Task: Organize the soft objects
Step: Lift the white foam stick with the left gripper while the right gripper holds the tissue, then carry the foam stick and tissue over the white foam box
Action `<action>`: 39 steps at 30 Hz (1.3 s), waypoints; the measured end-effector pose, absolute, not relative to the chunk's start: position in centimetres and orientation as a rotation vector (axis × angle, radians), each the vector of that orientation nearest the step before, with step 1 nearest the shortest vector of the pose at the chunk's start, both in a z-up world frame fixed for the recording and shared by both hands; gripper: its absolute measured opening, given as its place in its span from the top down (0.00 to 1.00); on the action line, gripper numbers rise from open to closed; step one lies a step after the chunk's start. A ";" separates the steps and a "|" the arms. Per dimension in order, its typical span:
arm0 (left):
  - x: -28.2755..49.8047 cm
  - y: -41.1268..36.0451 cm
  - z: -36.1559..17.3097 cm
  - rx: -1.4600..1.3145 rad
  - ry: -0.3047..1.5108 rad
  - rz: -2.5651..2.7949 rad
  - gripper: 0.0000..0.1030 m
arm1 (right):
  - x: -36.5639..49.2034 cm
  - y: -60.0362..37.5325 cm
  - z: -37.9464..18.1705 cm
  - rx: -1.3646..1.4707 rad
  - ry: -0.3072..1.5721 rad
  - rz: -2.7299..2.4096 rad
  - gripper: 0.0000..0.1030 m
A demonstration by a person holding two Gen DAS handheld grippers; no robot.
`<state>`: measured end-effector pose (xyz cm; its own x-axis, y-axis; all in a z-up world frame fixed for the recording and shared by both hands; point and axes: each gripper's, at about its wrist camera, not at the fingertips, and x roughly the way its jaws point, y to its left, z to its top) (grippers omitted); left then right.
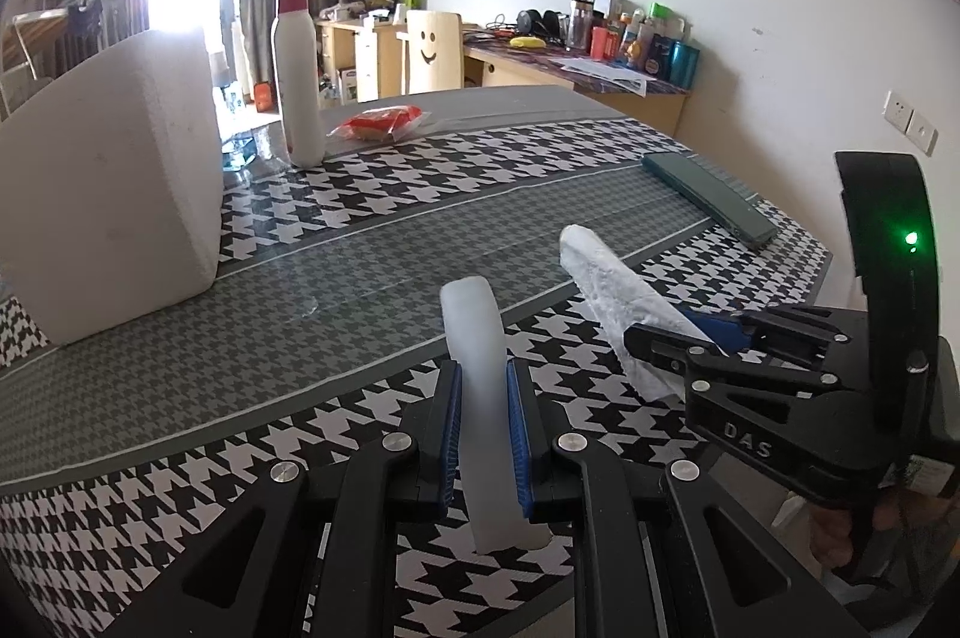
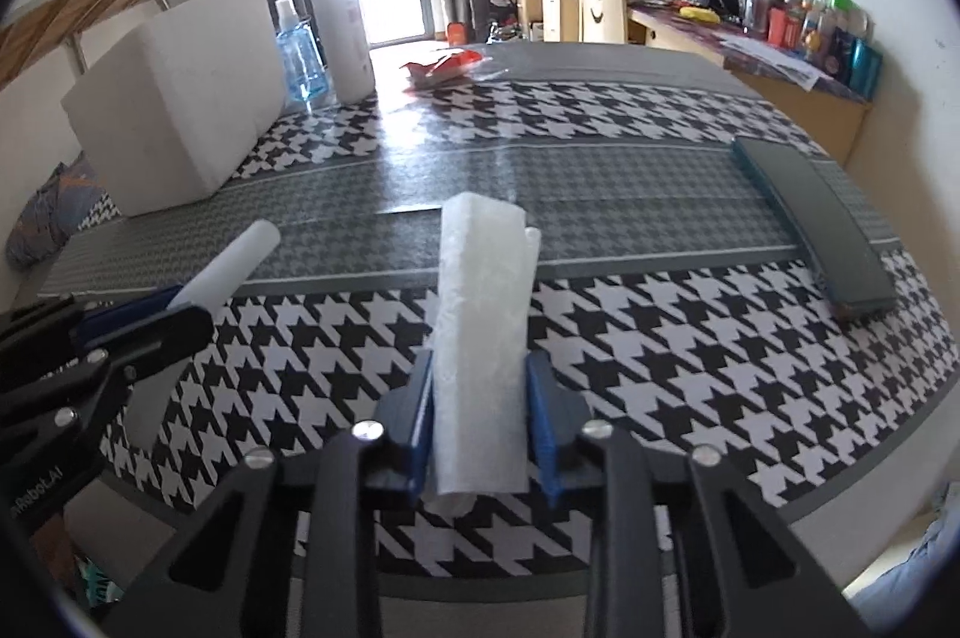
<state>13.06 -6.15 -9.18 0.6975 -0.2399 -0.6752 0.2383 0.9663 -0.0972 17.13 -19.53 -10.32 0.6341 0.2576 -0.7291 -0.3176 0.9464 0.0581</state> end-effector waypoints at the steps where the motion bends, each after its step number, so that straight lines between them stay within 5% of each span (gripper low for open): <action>1: 13.0 -6.1 -9.2 -0.003 0.752 -0.267 0.84 | 17.1 -19.3 -10.4 -0.086 0.818 0.324 0.77; 6: 12.5 -5.5 -8.9 -0.012 0.735 -0.266 0.84 | 17.1 -19.1 -10.4 -0.073 0.831 0.302 0.92; 39: 13.0 -3.5 -3.4 0.038 0.588 -0.239 0.84 | 16.5 -18.6 -3.6 -0.006 0.602 0.371 0.93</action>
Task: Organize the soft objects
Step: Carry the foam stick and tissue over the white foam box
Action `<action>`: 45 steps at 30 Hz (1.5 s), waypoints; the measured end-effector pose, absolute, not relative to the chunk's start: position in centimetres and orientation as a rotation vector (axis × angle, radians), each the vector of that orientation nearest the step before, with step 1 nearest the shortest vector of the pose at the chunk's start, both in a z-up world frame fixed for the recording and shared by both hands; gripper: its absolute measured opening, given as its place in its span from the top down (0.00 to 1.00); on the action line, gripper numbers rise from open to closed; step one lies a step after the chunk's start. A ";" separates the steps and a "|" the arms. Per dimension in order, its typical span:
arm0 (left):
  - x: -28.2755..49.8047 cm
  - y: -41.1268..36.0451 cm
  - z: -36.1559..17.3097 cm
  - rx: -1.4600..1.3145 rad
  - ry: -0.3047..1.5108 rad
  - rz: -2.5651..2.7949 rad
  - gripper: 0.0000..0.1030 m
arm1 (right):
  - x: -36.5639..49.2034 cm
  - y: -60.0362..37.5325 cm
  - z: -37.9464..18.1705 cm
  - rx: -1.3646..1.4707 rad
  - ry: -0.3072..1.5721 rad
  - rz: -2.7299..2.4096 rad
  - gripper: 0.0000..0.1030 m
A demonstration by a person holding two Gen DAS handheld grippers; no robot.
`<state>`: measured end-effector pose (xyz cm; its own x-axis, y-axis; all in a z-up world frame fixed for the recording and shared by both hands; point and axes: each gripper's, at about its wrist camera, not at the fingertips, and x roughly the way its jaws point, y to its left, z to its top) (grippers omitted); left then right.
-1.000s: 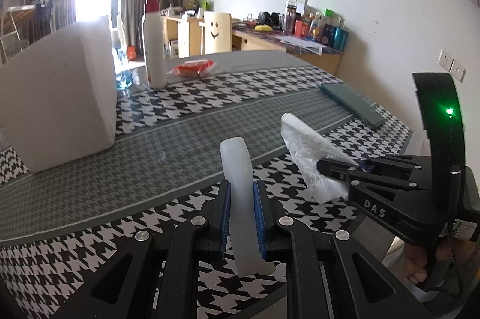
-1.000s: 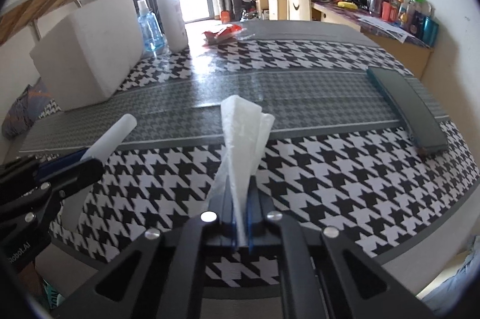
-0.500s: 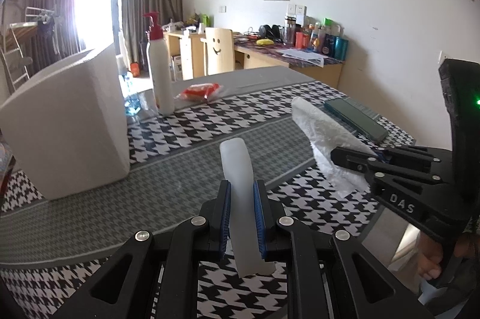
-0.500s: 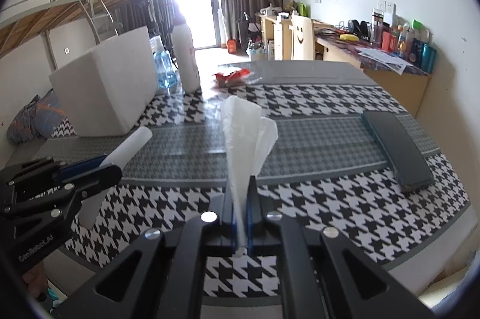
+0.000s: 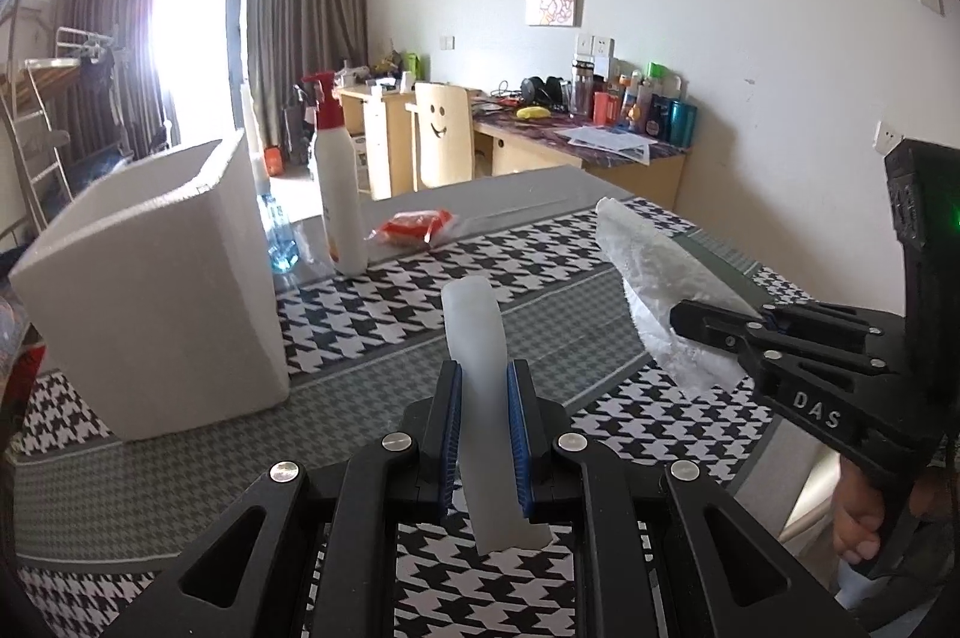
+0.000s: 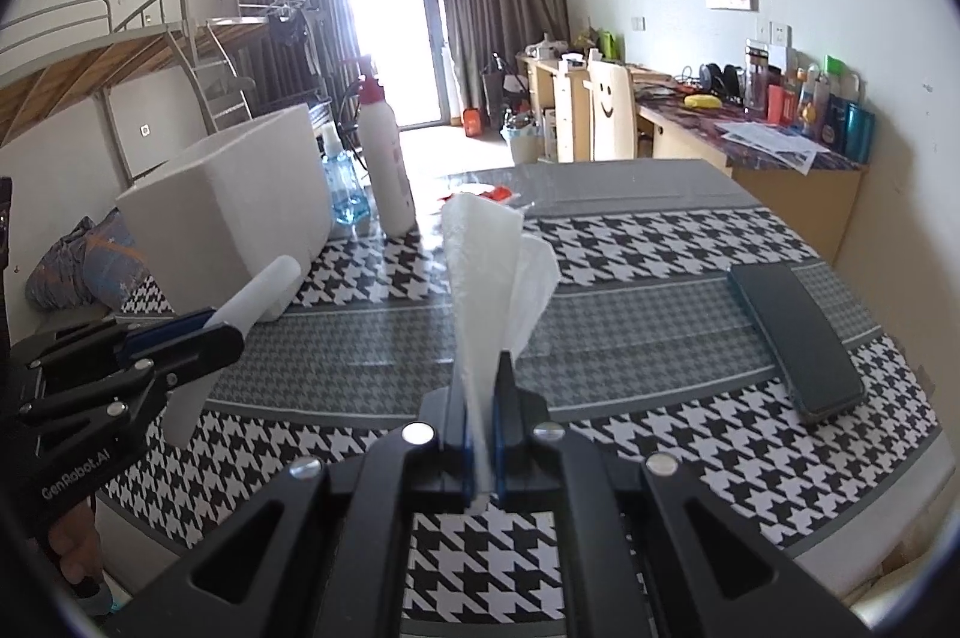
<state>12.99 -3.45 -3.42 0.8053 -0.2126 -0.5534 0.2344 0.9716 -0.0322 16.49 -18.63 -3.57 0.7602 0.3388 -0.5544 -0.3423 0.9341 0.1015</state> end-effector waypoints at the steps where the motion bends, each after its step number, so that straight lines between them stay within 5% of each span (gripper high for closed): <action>1: 13.0 -3.4 -3.3 0.038 0.585 -0.238 0.84 | 16.5 -18.6 -3.4 -0.005 0.598 0.373 0.93; 45: 13.0 -1.3 2.8 0.068 0.413 -0.155 0.84 | 17.1 -16.5 2.5 0.020 0.433 0.472 0.93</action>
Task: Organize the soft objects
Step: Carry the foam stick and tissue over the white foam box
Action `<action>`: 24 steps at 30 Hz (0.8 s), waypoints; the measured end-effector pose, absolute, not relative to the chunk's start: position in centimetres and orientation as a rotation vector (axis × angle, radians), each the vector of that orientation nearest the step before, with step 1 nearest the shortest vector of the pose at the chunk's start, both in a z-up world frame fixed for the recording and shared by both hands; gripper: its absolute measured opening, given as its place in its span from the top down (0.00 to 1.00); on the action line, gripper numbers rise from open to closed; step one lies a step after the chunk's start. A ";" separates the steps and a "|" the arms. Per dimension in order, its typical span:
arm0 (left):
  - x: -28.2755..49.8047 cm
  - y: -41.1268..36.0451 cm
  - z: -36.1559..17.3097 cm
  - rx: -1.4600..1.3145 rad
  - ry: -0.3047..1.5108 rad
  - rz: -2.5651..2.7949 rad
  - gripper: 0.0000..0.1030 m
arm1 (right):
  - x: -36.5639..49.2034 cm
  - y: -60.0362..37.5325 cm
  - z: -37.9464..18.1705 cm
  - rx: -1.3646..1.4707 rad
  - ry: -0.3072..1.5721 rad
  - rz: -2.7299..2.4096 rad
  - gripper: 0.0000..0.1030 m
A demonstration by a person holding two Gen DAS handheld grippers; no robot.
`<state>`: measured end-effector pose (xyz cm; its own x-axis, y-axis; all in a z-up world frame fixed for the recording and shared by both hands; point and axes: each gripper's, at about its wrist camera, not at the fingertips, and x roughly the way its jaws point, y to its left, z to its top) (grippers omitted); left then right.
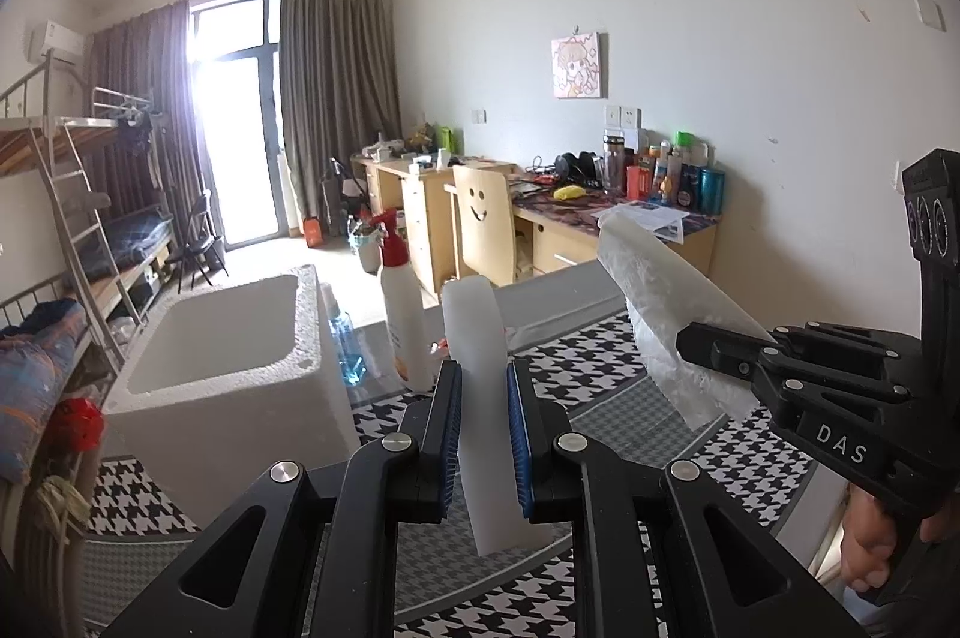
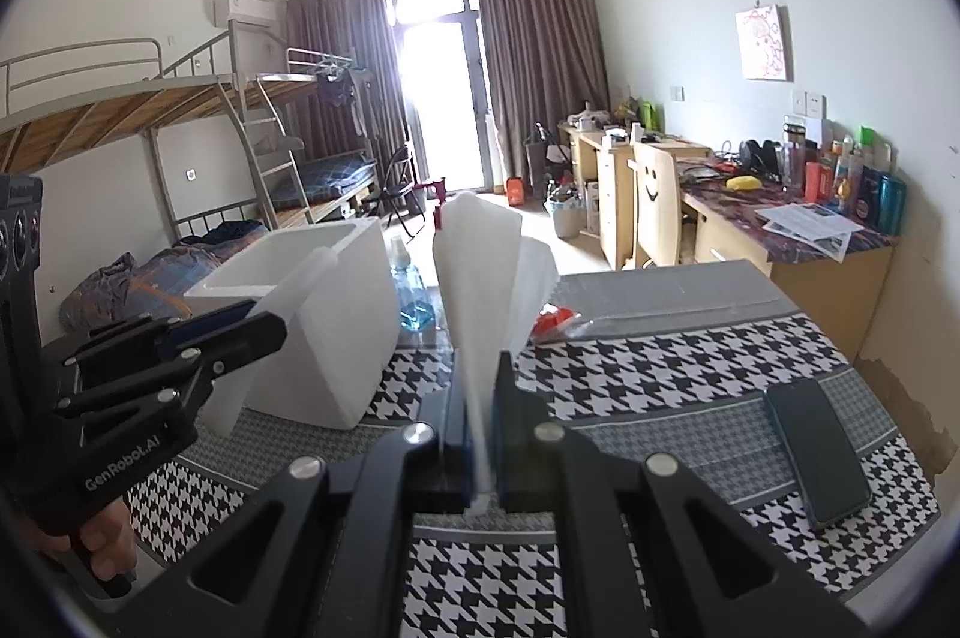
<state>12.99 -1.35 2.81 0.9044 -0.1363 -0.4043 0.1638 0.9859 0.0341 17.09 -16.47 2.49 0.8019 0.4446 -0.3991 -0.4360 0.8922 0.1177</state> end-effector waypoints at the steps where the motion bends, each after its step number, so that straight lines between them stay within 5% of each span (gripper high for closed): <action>1: 13.0 -1.2 2.9 0.067 0.410 -0.152 0.84 | 17.1 -16.4 2.6 0.021 0.431 0.475 0.93; 24: 14.9 1.4 5.1 0.042 0.355 -0.062 0.84 | 19.6 -13.7 5.0 0.019 0.412 0.518 0.93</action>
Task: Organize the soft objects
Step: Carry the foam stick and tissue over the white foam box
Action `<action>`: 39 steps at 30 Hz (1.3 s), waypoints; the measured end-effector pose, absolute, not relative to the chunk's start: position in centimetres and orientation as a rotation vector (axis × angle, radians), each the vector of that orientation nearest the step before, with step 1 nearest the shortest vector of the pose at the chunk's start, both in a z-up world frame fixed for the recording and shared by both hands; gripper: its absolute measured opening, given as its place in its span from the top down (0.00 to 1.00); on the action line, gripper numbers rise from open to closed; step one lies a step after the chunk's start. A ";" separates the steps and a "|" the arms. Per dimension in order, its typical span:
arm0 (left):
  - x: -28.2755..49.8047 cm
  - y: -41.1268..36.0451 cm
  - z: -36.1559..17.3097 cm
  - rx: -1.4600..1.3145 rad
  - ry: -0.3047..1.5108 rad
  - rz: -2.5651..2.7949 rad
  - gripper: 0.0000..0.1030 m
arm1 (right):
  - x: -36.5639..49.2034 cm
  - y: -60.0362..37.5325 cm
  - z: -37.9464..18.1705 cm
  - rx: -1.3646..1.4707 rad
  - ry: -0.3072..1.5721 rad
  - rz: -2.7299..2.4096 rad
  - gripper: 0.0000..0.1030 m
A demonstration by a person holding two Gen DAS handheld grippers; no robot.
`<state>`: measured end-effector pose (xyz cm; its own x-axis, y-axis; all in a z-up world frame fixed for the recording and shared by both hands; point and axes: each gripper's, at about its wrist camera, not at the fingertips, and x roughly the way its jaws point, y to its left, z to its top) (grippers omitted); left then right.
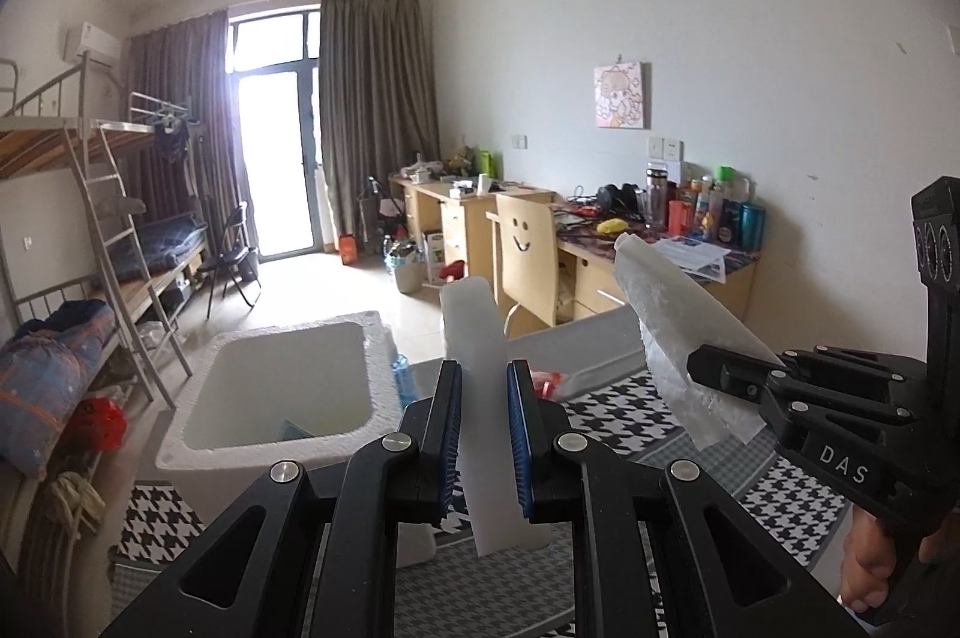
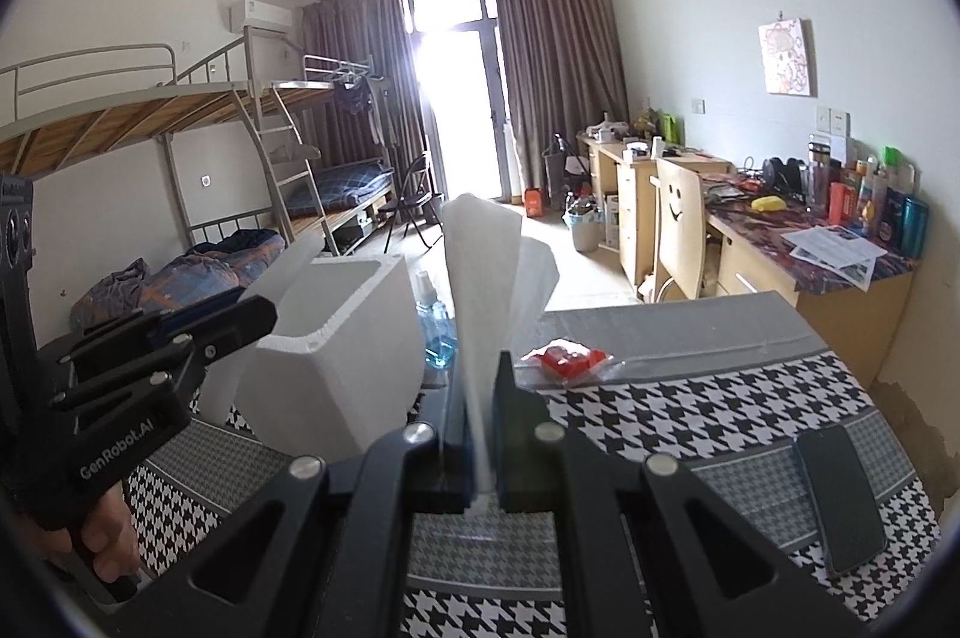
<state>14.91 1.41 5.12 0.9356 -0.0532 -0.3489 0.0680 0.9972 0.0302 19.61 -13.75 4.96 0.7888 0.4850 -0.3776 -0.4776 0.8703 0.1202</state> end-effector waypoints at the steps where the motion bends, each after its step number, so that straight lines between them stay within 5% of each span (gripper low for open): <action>1: 15.0 1.6 5.2 0.040 0.353 -0.056 0.84 | 19.8 -13.6 5.0 0.017 0.414 0.525 0.93; 39: 17.0 9.1 6.2 -0.024 0.367 0.191 0.84 | 22.4 -5.2 6.6 -0.061 0.445 0.685 0.93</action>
<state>17.03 9.09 6.22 0.9156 0.1816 -0.3588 -0.1901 0.9817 0.0117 22.36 -5.19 6.59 0.6851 0.5978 -0.4162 -0.6234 0.7768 0.0895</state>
